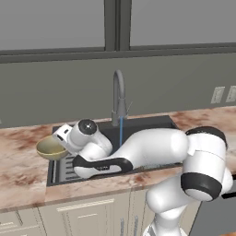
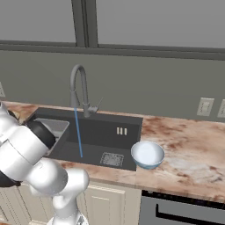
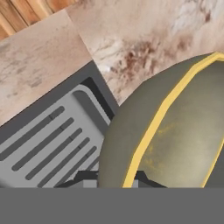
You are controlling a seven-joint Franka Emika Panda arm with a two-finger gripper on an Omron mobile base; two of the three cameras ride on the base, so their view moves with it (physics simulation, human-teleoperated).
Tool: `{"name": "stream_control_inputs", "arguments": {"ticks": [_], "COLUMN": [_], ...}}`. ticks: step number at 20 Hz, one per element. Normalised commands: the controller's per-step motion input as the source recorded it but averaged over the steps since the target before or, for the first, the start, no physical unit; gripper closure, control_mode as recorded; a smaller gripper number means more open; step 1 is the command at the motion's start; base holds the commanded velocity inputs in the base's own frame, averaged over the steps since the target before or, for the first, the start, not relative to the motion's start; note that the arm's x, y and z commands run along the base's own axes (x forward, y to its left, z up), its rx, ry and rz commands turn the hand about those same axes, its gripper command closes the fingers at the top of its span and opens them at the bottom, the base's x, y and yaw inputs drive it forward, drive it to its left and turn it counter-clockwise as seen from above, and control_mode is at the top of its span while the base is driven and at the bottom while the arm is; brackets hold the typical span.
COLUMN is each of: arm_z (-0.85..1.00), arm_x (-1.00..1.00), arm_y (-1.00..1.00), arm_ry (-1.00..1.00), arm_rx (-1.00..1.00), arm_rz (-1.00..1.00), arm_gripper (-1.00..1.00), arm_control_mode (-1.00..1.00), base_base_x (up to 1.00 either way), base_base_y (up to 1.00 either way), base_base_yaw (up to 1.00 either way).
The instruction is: Rinse each bowl for a few seconds and place them down in the sink or on the counter.
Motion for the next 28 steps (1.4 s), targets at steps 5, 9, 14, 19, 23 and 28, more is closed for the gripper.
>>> {"name": "stream_control_inputs", "arguments": {"ticks": [5, 9, 14, 19, 23, 28], "arm_z": [-0.16, -0.14, -0.18, -0.20, -0.18, -0.18], "arm_x": [0.00, 0.05, 0.08, 0.10, 0.13, 0.15], "arm_y": [0.15, 0.22, 0.20, 0.21, 0.24, 0.28], "arm_ry": [0.00, 0.02, 0.03, 0.02, 0.02, 0.02], "arm_rx": [0.00, 0.00, 0.00, 0.00, 0.00, -0.01], "arm_rz": [0.02, 0.01, 0.02, 0.02, 0.02, 0.01], "arm_gripper": [1.00, 1.00, 1.00, 1.00, 1.00, 1.00], "arm_control_mode": [-1.00, -1.00, -1.00, -1.00, -1.00, -1.00], "base_base_x": [0.00, 0.00, 0.00, 0.00, 0.00, 0.00], "base_base_y": [0.00, 0.00, 0.00, 0.00, 0.00, 0.00], "base_base_yaw": [0.00, 0.00, 0.00, 0.00, 0.00, 0.00]}}
